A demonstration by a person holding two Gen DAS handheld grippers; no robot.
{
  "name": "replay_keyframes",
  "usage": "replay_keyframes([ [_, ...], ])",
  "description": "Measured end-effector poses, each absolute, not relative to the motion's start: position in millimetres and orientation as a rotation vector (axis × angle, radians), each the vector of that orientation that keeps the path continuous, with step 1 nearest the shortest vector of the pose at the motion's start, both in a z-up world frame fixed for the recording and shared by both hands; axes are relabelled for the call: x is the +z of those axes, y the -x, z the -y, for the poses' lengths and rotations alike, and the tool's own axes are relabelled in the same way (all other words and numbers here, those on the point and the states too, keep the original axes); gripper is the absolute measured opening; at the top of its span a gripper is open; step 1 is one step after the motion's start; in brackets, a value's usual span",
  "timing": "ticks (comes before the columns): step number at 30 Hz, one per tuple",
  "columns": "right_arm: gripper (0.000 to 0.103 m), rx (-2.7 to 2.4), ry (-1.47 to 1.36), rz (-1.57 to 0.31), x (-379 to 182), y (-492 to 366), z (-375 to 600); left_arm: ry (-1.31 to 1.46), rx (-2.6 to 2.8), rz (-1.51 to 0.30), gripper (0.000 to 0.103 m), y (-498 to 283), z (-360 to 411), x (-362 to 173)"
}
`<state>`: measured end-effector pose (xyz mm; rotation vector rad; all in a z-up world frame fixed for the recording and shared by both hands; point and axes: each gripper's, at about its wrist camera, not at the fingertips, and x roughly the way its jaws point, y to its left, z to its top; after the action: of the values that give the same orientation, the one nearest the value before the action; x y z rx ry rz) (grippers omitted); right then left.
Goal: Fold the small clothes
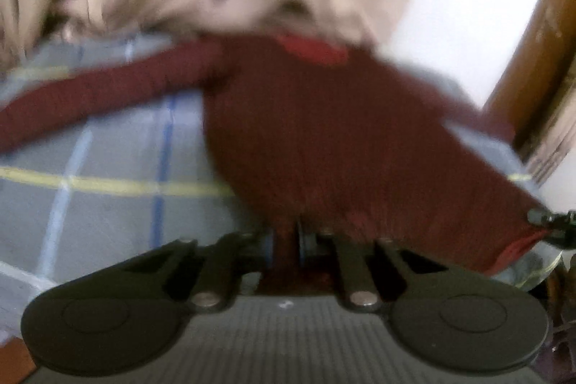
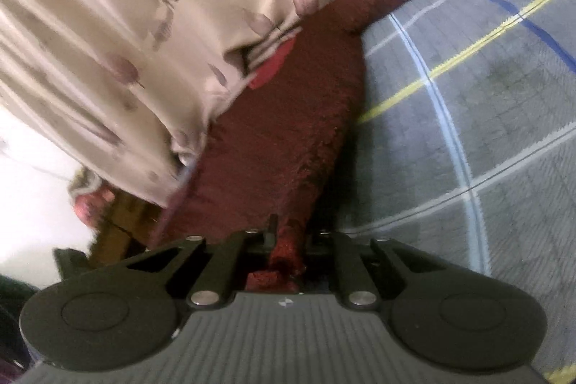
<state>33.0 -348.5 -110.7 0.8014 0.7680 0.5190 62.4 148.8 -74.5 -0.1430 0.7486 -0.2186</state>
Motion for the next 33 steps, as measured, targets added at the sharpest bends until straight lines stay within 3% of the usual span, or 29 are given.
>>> replay_keyframes([
  [4, 0.013, 0.549, -0.871, -0.720, -92.3, -13.6, 355.4, 0.170, -0.218, -0.736, 0.011, -39.9, -159.8, -50.5],
  [11, 0.012, 0.459, -0.857, -0.783, -113.4, 4.4, 366.3, 0.138, -0.068, -0.782, 0.014, -30.7, -172.6, -86.1],
  [13, 0.022, 0.431, -0.822, -0.758, -108.9, 3.2, 372.5, 0.149, -0.063, -0.784, 0.015, -39.6, -179.6, -92.2],
  [14, 0.040, 0.426, -0.786, -0.738, -104.0, 1.5, 375.5, 0.143, -0.076, -0.791, 0.019, -43.2, -180.4, -96.1],
  [15, 0.062, 0.424, -0.762, -0.720, -99.9, -1.7, 378.8, 0.142, -0.097, -0.811, 0.029, -48.3, -180.7, -100.8],
  [16, 0.069, 0.413, -0.749, -0.706, -97.7, -5.8, 381.7, 0.150, -0.128, -0.838, 0.036, -55.3, -180.1, -107.4],
  [17, 0.074, 0.410, -0.741, -0.698, -96.5, -11.6, 384.6, 0.158, -0.150, -0.852, 0.050, -59.6, -178.4, -113.2],
  [18, 0.074, 0.424, -0.737, -0.702, -97.1, -18.5, 386.0, 0.161, -0.163, -0.856, 0.058, -62.7, -175.5, -118.0],
  [19, 0.074, 0.435, -0.732, -0.712, -98.1, -25.3, 386.1, 0.166, -0.174, -0.857, 0.060, -65.6, -173.4, -122.9],
  [23, 0.071, 0.450, -0.690, -0.780, -109.3, -49.4, 374.0, 0.290, -0.256, -0.880, 0.060, -78.9, -172.9, -137.2],
  [25, 0.035, 0.495, -0.665, -0.839, -118.6, -60.5, 362.8, 0.300, -0.275, -0.883, 0.059, -84.5, -170.0, -140.3],
  [26, 0.015, 0.500, -0.653, -0.870, -123.0, -63.9, 356.8, 0.268, -0.273, -0.892, 0.048, -88.0, -166.9, -138.1],
  [27, 0.013, 0.495, -0.651, -0.898, -128.6, -66.6, 351.8, 0.265, -0.257, -0.905, 0.014, -91.0, -166.9, -136.8],
  [28, 0.013, 0.498, -0.662, -0.906, -133.6, -67.5, 348.4, 0.298, -0.255, -0.928, 0.002, -93.4, -170.5, -137.2],
  [33, 0.012, 0.530, -0.793, -0.812, -122.0, -47.9, 353.9, 0.368, -0.252, -0.852, 0.001, -73.7, -184.9, -107.4],
])
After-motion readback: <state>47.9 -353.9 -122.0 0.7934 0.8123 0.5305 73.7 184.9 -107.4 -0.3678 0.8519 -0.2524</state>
